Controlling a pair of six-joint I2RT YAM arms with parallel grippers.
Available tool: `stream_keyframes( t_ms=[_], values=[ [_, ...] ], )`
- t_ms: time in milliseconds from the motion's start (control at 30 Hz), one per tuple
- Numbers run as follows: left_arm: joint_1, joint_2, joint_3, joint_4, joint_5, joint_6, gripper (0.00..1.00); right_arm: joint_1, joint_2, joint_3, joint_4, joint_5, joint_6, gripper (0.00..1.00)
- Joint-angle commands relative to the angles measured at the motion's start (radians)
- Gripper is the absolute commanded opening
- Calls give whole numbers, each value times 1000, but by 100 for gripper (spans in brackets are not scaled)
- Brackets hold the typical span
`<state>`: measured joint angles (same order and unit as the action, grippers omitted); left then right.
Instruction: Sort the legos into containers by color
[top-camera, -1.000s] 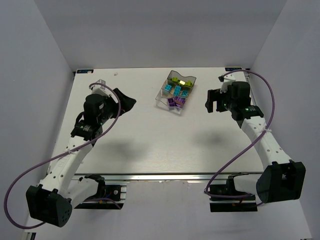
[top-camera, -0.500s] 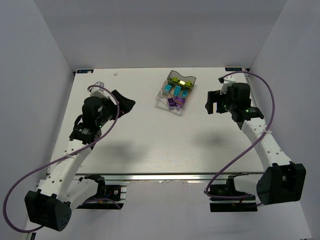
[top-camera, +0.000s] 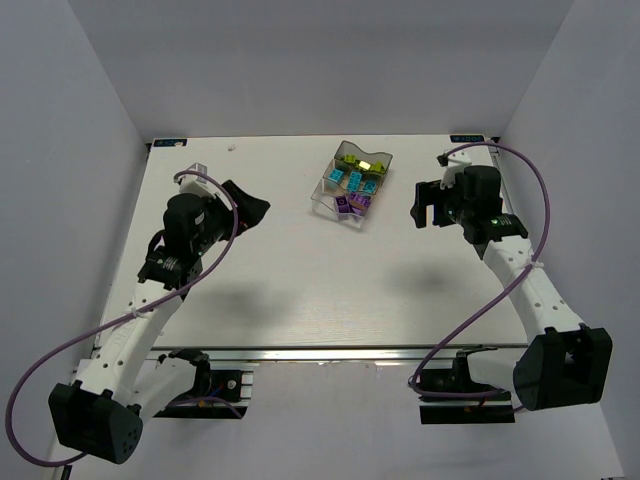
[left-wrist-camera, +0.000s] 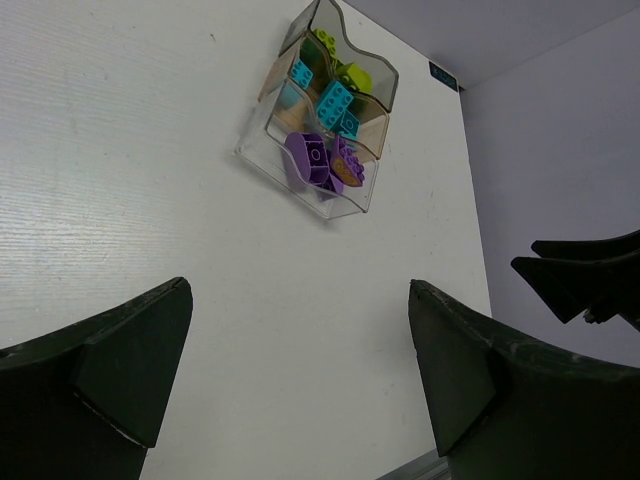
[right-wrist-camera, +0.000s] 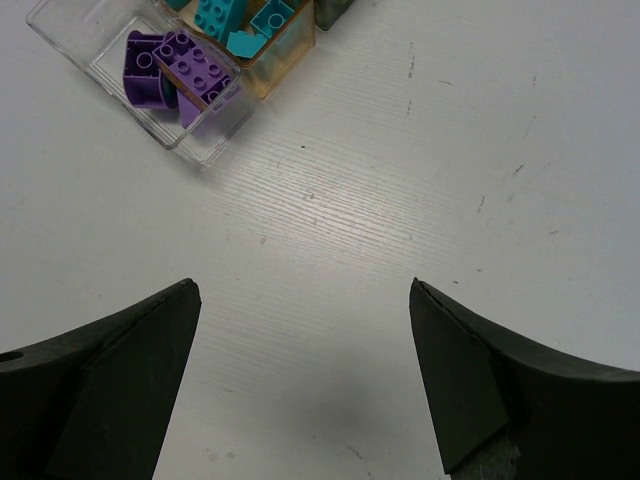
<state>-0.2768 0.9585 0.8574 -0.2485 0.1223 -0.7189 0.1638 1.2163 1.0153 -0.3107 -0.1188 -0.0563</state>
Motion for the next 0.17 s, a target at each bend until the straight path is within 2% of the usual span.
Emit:
stream_keyframes(
  t_ms=[0, 133],
  values=[
    [4, -7, -6, 12, -1, 6, 98, -1, -26, -12, 42, -12, -11, 90],
    [4, 5, -3, 18, 2, 9, 98, -1, -24, -23, 45, -9, -16, 89]
  ],
)
